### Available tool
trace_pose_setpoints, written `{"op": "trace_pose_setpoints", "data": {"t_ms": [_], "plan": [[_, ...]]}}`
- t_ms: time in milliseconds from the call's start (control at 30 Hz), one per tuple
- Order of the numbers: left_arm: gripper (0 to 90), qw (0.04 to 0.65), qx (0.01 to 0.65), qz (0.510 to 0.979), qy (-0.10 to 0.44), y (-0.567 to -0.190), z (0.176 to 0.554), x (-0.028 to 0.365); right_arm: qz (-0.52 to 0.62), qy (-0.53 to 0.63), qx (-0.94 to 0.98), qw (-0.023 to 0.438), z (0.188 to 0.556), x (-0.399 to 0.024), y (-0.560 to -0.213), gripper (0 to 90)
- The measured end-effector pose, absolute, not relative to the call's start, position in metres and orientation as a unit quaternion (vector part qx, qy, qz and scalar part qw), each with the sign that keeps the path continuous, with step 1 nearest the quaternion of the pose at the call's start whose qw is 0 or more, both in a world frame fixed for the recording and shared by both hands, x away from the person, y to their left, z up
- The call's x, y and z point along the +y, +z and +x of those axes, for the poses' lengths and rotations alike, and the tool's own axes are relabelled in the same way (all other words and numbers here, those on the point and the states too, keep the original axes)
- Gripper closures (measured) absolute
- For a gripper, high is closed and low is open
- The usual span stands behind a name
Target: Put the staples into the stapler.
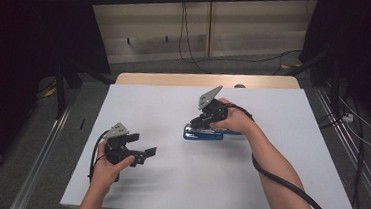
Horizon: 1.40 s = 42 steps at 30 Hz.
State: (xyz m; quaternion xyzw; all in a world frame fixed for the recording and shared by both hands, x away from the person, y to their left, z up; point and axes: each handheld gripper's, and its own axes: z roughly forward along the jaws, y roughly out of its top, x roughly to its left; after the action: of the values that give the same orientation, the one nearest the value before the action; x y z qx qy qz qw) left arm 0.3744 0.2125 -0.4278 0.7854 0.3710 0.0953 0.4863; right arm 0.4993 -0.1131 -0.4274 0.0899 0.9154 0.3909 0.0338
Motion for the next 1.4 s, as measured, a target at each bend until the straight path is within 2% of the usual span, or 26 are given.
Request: {"op": "trace_pose_setpoints", "data": {"t_ms": [500,667,767,967,1033,1100,1400], "plan": [[6.2,0.483,0.369,0.788,0.096,-0.428,0.375,0.212,0.09,0.392,0.915,0.034,0.5,-0.112,-0.428,78.4],[6.2,0.485,0.37,0.787,0.095,-0.428,0.375,0.212,0.092,0.399,0.912,0.038,0.497,-0.11,-0.429,63.0],[6.2,0.486,0.37,0.786,0.095,-0.428,0.375,0.212,0.097,0.405,0.908,0.043,0.495,-0.112,-0.427,60.9],[6.2,0.488,0.37,0.785,0.092,-0.428,0.375,0.211,0.13,0.417,0.897,0.062,0.486,-0.123,-0.417,45.9],[6.2,0.489,0.37,0.785,0.091,-0.428,0.376,0.21,0.139,0.421,0.894,0.065,0.481,-0.129,-0.414,45.7],[6.2,0.488,0.367,0.787,0.09,-0.429,0.376,0.209,0.15,0.419,0.892,0.075,0.476,-0.135,-0.413,40.7],[6.2,0.489,0.366,0.787,0.088,-0.429,0.375,0.208,0.206,0.435,0.871,0.101,0.451,-0.163,-0.409,29.0]]}}
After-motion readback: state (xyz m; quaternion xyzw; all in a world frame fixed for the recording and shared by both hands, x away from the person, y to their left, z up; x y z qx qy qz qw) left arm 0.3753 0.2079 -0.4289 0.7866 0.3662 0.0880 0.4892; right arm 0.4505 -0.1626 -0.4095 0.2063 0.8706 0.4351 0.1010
